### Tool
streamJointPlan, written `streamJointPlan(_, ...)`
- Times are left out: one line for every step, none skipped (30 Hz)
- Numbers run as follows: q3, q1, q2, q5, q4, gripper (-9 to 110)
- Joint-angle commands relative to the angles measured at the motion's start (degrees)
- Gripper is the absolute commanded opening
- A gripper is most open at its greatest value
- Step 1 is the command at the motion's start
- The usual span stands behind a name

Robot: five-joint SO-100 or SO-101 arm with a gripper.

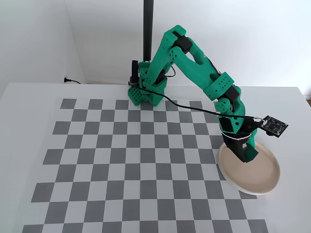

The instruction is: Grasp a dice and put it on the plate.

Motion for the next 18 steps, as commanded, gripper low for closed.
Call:
streamJointPlan(-11.43, -0.70, -2.11, 0.44, 0.44, -5)
streamJointPlan(-12.83, -0.79, -3.34, 0.53, 0.62, -5)
streamJointPlan(-14.06, -0.88, -4.31, 0.62, 0.79, -5)
streamJointPlan(-15.12, -0.97, -5.10, 0.62, 1.05, -4)
streamJointPlan(-16.00, -1.05, -5.71, 0.62, 1.41, -3)
streamJointPlan(-16.87, -1.05, -6.24, 0.62, 1.58, -2)
streamJointPlan(-17.58, -1.05, -6.59, 0.70, 1.67, -1)
streamJointPlan(-18.63, -1.05, -7.12, 0.79, 2.02, -1)
streamJointPlan(-19.69, -1.05, -7.65, 0.97, 2.46, 0)
streamJointPlan(-20.65, -1.05, -8.17, 1.14, 2.99, 3)
streamJointPlan(-21.36, -0.97, -8.70, 1.23, 3.25, 5)
streamJointPlan(-21.53, -0.88, -9.05, 1.32, 3.25, 6)
streamJointPlan(-21.62, -0.79, -9.23, 1.41, 3.25, 7)
streamJointPlan(-21.62, -0.70, -9.40, 1.49, 3.25, 9)
streamJointPlan(-21.62, -0.62, -9.58, 1.67, 3.16, 10)
streamJointPlan(-21.62, -0.62, -9.67, 1.76, 3.08, 12)
streamJointPlan(-21.62, -0.44, -9.93, 1.85, 2.81, 13)
streamJointPlan(-21.62, -0.35, -10.11, 1.93, 2.64, 14)
